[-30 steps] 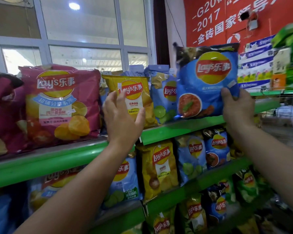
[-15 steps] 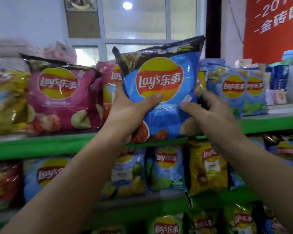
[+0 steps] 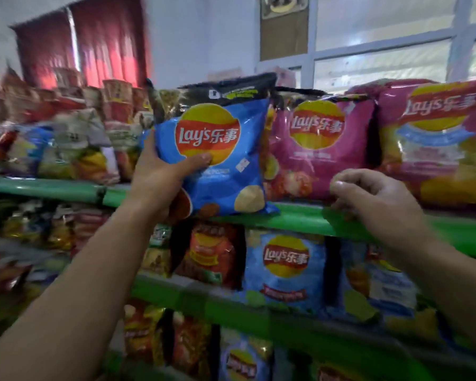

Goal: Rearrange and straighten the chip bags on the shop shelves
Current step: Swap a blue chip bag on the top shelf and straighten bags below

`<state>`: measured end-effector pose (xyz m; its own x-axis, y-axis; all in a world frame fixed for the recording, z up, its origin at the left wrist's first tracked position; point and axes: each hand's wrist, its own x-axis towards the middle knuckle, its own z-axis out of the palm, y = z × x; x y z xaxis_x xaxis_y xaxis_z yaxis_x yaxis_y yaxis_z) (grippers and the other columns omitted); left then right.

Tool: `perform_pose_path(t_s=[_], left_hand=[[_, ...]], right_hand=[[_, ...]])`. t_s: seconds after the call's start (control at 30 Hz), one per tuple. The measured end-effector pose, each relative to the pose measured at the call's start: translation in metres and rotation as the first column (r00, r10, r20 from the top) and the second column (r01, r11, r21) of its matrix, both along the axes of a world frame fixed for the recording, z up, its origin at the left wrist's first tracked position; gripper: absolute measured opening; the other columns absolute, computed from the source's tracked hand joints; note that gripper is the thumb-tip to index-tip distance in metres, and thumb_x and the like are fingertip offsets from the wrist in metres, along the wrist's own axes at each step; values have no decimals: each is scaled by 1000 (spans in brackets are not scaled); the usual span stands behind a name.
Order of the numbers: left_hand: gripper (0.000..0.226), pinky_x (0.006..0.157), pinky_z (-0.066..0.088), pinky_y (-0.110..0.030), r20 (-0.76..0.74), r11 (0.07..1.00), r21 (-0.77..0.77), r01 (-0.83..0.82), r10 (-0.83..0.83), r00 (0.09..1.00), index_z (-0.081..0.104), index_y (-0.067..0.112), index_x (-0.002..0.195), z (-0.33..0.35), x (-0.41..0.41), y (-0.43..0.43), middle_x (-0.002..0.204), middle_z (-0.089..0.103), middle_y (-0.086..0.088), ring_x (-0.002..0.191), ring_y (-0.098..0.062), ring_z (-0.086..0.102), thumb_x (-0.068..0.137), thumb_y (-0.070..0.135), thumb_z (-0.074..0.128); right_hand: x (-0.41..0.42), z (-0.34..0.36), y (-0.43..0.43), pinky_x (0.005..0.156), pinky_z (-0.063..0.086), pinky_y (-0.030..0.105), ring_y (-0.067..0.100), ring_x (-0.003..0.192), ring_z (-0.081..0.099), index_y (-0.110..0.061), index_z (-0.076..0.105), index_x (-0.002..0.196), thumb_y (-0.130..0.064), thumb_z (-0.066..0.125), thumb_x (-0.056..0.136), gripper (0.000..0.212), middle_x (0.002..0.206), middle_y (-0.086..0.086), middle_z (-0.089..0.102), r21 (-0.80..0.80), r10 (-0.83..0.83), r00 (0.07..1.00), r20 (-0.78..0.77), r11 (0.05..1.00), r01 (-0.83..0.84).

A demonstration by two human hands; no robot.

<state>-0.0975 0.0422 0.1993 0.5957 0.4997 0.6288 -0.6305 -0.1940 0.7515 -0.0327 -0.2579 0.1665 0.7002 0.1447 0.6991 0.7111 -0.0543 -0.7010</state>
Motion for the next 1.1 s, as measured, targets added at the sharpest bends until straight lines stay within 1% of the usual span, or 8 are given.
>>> perform_pose_path(t_s=[0.17,0.33,0.43,0.57,0.63,0.8,0.87,1.1], left_hand=[[75,82,51,-66,6,998,29,-50,50,999,53,18,124,24,14,90,117,69,-10,103,-34,68,60,20,92],[76,65,57,-52,44,997,73,-23,20,999,51,18,125,42,44,150,110,70,-7,95,-23,71,59,17,89],[67,67,58,-52,41,993,115,-39,34,999,54,19,120,42,65,180,110,72,-5,97,-25,71,62,18,89],[77,50,59,-39,-74,989,144,-24,35,997,52,23,124,28,91,197,103,69,3,82,-14,73,56,32,86],[90,59,60,-33,-81,966,209,-153,173,982,42,22,136,23,103,200,112,66,2,91,-15,70,59,39,86],[82,105,35,-47,314,458,466,-757,714,626,35,13,140,4,104,176,136,47,-26,125,-40,44,74,47,67],[60,99,34,-46,460,396,468,-790,655,600,42,15,131,-10,100,136,127,50,-28,118,-41,46,76,34,61],[28,88,40,-38,517,565,697,-442,32,855,60,5,107,-103,95,-71,104,60,-22,100,-35,54,80,14,63]], right_hand=[[13,9,80,62,53,25,10,68,68,-26,70,83,-29,70,83,3,73,-2,73,-71,-16,997,82,997,22],[25,21,131,70,58,30,14,77,69,-27,68,92,-27,70,85,7,84,-3,70,-126,-89,986,141,986,107],[30,23,141,62,51,12,6,74,66,-28,67,95,-30,69,84,11,86,-8,70,-134,-145,976,162,977,168],[27,19,141,67,60,32,16,77,70,-27,69,93,-27,68,86,7,85,-1,72,-91,-105,988,110,989,115],[25,16,135,59,57,24,12,72,70,-24,69,92,-19,67,88,7,82,1,72,-49,-61,994,92,997,66],[15,5,109,57,51,13,4,64,68,-18,69,90,-12,67,89,6,71,-2,72,-1,-41,997,65,999,41],[11,-4,95,61,54,17,10,70,70,-21,69,88,-14,68,88,7,74,-3,72,7,-57,997,55,998,57],[-10,-63,15,63,53,20,13,76,69,-29,68,89,-23,68,84,8,76,-9,69,88,-162,986,-28,983,164]])
